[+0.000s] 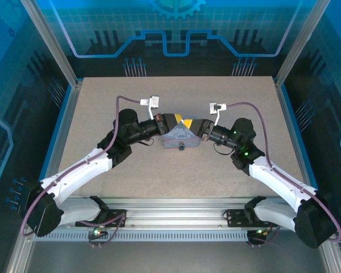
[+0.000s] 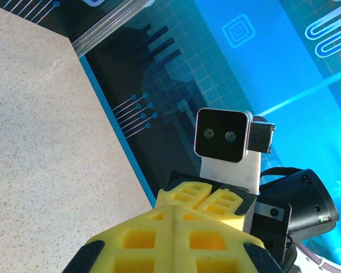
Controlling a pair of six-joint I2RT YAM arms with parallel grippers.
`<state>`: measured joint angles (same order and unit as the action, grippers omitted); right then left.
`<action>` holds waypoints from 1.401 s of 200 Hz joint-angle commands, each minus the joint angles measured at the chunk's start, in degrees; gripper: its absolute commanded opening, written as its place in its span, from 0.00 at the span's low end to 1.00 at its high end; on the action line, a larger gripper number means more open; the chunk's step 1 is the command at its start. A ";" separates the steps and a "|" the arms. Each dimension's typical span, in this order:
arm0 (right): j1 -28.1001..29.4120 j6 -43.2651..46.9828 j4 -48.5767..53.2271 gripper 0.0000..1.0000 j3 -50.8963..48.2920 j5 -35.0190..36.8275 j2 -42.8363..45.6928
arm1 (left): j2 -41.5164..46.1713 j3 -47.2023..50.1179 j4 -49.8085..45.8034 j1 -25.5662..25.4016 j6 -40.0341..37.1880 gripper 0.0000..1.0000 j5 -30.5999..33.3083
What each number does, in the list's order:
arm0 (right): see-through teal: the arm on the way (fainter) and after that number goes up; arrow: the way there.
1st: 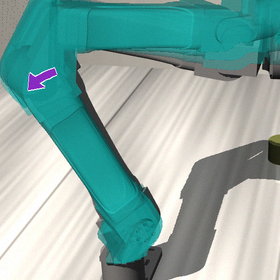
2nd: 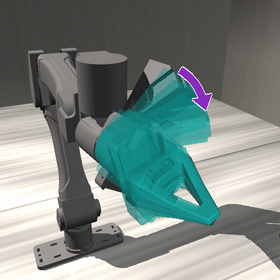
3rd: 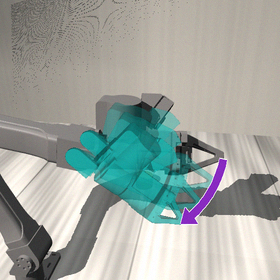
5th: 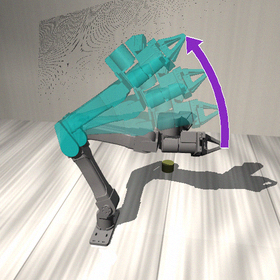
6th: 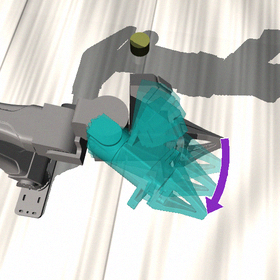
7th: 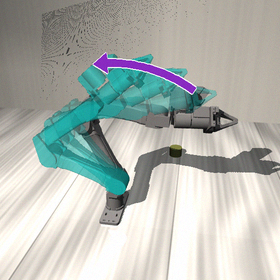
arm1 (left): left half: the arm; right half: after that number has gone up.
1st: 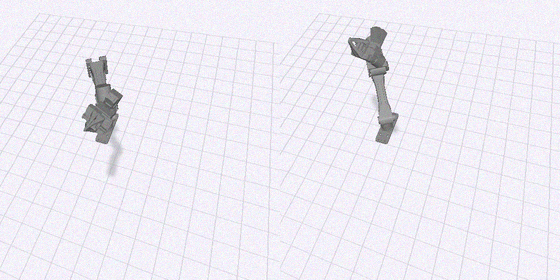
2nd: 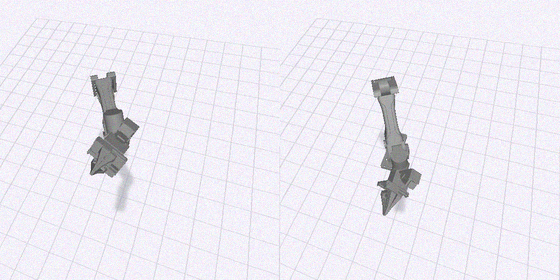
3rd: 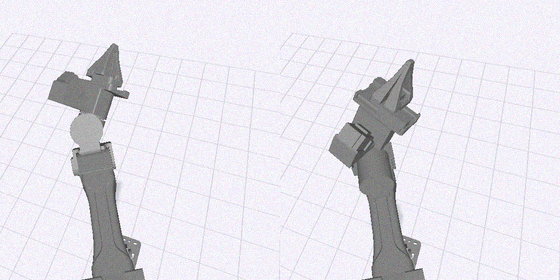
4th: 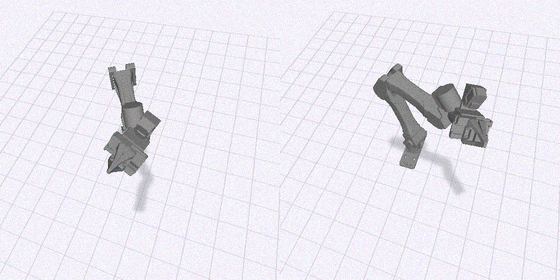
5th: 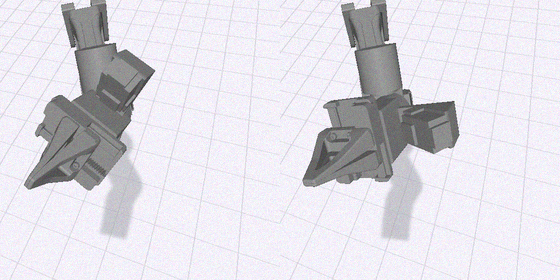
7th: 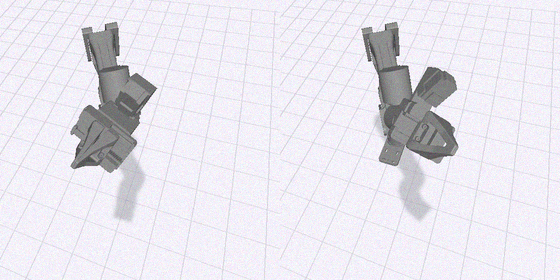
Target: Unlock a padlock with a key
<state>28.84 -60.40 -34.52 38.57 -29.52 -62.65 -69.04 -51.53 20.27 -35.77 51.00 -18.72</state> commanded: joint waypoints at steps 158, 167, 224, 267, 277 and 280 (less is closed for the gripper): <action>-7.72 22.81 42.24 0.00 4.53 11.88 11.02 | 8.30 7.62 -22.48 0.20 -6.67 0.81 14.76; -7.73 25.51 48.44 0.00 6.60 16.30 10.54 | 7.94 7.96 -24.70 0.19 -6.88 0.83 16.35; -7.14 34.57 69.87 0.00 19.07 43.53 -1.78 | 0.85 6.66 -31.99 0.28 -7.73 0.90 24.00; -4.21 36.96 73.47 0.00 25.01 53.61 -14.14 | -6.16 5.19 -28.32 1.48 -8.70 0.91 23.86; -3.69 37.25 73.79 0.00 26.35 54.06 -17.19 | -7.32 5.19 -26.30 2.15 -9.03 0.91 23.73; -3.52 37.39 73.69 0.00 26.70 54.12 -18.01 | -7.72 5.14 -25.85 2.37 -9.03 0.91 23.61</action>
<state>23.68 -25.63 34.52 61.58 17.54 -75.75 -74.56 -44.23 -8.86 -34.87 43.92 3.57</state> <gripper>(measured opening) 0.058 0.908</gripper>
